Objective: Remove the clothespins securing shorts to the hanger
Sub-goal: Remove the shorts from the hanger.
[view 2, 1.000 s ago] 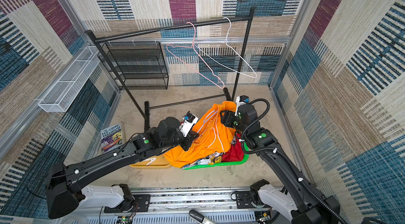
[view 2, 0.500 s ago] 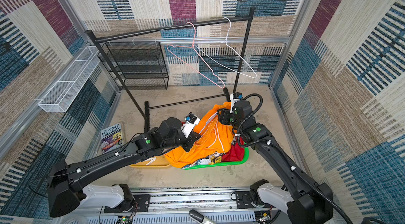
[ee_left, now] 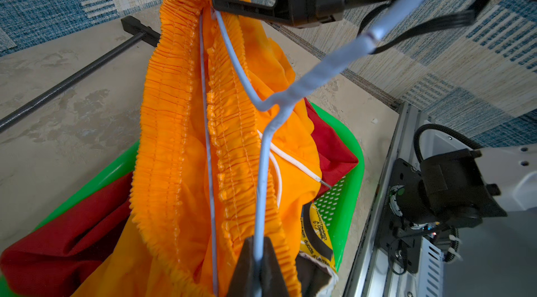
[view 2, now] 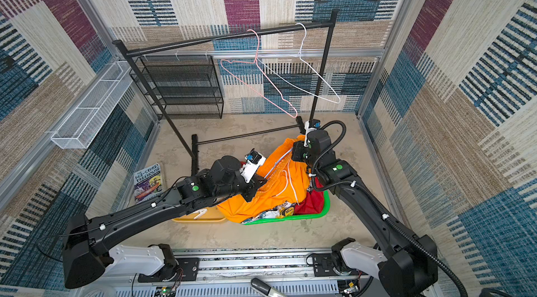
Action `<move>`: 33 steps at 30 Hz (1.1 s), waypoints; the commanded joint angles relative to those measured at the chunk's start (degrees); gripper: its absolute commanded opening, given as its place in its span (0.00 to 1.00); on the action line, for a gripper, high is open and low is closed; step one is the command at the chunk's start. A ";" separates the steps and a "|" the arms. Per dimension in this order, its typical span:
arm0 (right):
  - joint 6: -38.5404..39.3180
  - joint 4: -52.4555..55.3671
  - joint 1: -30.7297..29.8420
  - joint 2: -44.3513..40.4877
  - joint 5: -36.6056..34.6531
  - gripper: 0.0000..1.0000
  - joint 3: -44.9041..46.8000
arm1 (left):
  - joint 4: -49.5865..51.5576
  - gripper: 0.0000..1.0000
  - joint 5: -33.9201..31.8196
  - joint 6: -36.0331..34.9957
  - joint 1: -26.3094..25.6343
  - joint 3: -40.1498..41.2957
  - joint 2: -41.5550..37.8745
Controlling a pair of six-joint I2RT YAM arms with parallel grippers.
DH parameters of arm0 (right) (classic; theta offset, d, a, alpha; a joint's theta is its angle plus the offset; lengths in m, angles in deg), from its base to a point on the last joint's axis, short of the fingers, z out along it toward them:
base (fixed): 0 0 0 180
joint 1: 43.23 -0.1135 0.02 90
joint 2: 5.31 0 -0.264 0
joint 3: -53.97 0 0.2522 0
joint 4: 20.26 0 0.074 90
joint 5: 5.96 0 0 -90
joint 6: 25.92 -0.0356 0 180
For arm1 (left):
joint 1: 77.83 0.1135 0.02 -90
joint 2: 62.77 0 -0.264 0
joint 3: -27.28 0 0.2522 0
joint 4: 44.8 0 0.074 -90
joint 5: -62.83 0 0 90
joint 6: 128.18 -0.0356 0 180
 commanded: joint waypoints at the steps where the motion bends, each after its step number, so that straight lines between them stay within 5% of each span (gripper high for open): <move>1: 0.81 -0.04 -0.12 0.58 -4.12 0.10 -1.46 | -1.90 0.00 0.84 0.41 -0.11 0.49 -1.57; 24: 0.97 1.71 4.65 -0.64 -3.82 0.02 -2.83 | -8.31 0.00 4.78 -2.22 -0.95 11.56 -16.35; 33: 1.29 0.60 4.64 -5.43 -0.44 0.02 2.78 | -11.41 0.00 7.03 -3.05 -1.27 8.85 -14.99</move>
